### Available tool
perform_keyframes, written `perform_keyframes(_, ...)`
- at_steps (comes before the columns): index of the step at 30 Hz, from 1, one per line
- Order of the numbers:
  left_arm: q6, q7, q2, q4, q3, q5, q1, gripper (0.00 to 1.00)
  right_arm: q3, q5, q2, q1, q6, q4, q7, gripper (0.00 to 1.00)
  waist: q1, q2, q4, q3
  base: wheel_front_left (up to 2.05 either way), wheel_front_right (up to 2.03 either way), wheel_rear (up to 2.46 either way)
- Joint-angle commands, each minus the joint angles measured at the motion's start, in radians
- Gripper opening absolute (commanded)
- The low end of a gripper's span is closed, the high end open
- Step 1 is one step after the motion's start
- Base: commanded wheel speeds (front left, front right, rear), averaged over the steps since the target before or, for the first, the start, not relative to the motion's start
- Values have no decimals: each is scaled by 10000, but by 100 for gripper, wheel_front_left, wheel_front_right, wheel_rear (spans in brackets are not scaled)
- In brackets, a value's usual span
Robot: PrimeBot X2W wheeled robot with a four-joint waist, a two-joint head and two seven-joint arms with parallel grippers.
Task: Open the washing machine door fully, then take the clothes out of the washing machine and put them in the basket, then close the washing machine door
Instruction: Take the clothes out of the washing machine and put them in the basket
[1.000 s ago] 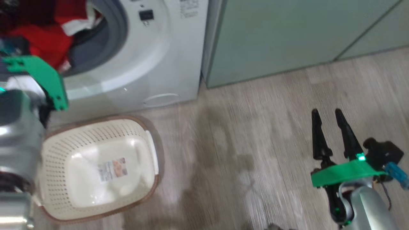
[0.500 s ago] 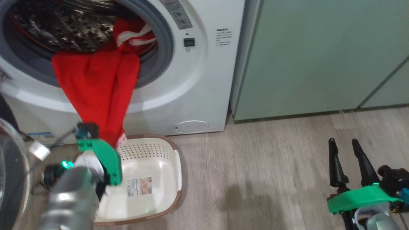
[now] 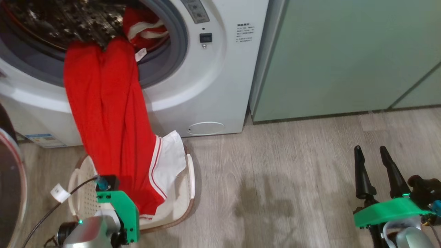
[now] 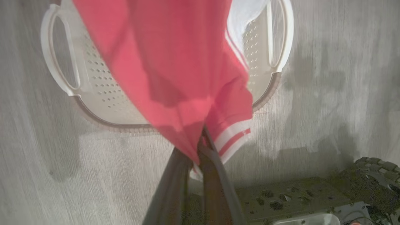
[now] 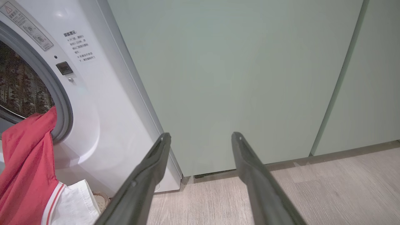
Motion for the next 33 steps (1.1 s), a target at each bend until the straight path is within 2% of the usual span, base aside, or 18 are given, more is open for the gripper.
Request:
perform_keyframes(1, 43, 44, 288, -124, 250, -81, -13, 0, 231, -6, -225, -229, -6, -327, -92, 100, 1, -1, -107, 124, 0, 0, 0)
perform_keyframes(9, 379, 1008, 517, -117, 408, -379, 34, 0, 342, -2, -194, -629, -6, -377, -92, 100, 1, -1, -488, 965, 0, 0, 0)
perform_keyframes(17, 912, 420, 853, -121, 531, -510, -754, 0, 512, -55, -145, -1192, -6, -490, -92, 100, 1, -1, -886, 2148, 0, 0, 0)
perform_keyframes(23, 1042, -92, 1017, -118, 650, -669, -1080, 0, 488, -67, -160, -1455, -6, -543, -92, 100, 1, -1, -1122, 2629, 0, 0, 0)
perform_keyframes(24, 1053, -201, 1030, -118, 688, -716, -1108, 5, 479, -70, -161, -1480, -6, -546, -92, 100, 1, -1, -1138, 2657, 0, 0, 0)
perform_keyframes(25, 1073, -326, 1049, -118, 730, -764, -1123, 31, 475, -73, -159, -1498, -6, -545, -92, 100, 1, -1, -1154, 2673, 0, 0, 0)
perform_keyframes(26, 1071, -434, 1066, -117, 754, -798, -1127, 79, 475, -78, -155, -1510, -6, -540, -92, 100, 1, -1, -1171, 2671, 0, 0, 0)
perform_keyframes(27, 1037, -516, 1074, -117, 736, -798, -1116, 100, 467, -86, -148, -1509, -6, -528, -92, 100, 1, -1, -1175, 2638, 0, 0, 0)
perform_keyframes(33, 731, -1223, 980, -115, 721, -911, -845, 100, 297, -95, -148, -1345, -6, -448, -92, 100, 1, -1, -1029, 2104, 0, 0, 0)
